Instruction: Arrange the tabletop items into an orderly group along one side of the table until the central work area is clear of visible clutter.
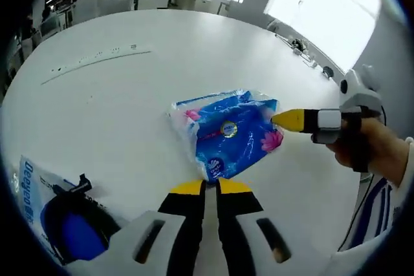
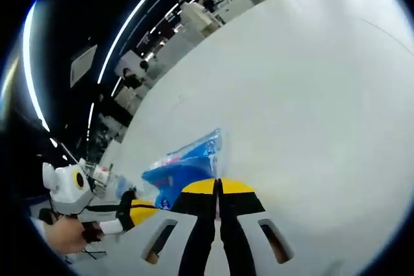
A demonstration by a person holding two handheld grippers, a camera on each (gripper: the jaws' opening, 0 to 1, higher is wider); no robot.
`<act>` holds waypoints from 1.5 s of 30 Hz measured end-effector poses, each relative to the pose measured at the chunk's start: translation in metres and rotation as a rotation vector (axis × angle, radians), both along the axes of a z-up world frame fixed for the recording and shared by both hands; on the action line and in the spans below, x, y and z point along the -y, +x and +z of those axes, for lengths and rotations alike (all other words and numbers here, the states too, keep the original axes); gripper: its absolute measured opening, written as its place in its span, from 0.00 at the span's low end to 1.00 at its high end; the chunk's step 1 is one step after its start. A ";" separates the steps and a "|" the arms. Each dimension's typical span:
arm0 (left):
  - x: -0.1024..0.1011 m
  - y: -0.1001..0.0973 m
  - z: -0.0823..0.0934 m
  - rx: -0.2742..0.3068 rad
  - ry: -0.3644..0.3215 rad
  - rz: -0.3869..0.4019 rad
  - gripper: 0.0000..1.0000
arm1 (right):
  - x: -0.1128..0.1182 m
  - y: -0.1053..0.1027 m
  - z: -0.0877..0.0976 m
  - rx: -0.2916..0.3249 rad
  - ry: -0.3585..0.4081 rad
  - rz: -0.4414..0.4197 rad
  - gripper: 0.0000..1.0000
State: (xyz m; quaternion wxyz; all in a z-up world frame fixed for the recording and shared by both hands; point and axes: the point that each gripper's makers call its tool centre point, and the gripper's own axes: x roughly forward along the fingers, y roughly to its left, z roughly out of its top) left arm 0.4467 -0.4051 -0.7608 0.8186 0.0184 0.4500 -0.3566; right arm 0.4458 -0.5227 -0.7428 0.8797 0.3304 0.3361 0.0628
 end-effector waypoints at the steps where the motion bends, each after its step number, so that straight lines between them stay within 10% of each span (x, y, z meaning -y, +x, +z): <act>1: 0.000 0.000 0.000 -0.001 -0.001 0.002 0.03 | 0.000 0.000 0.000 -0.002 -0.002 0.003 0.00; 9: -0.002 -0.002 0.006 -0.017 -0.022 0.029 0.05 | -0.001 -0.002 -0.004 0.004 -0.077 0.036 0.01; 18: -0.011 -0.001 0.018 0.015 -0.018 0.061 0.20 | 0.002 -0.002 0.005 0.066 -0.122 0.056 0.29; 29: -0.014 0.000 0.053 0.180 -0.067 0.046 0.83 | -0.006 -0.023 0.027 0.129 -0.154 0.076 0.49; 45: -0.048 -0.012 0.083 0.227 -0.091 0.091 0.94 | -0.023 -0.052 0.052 0.150 -0.200 0.099 0.52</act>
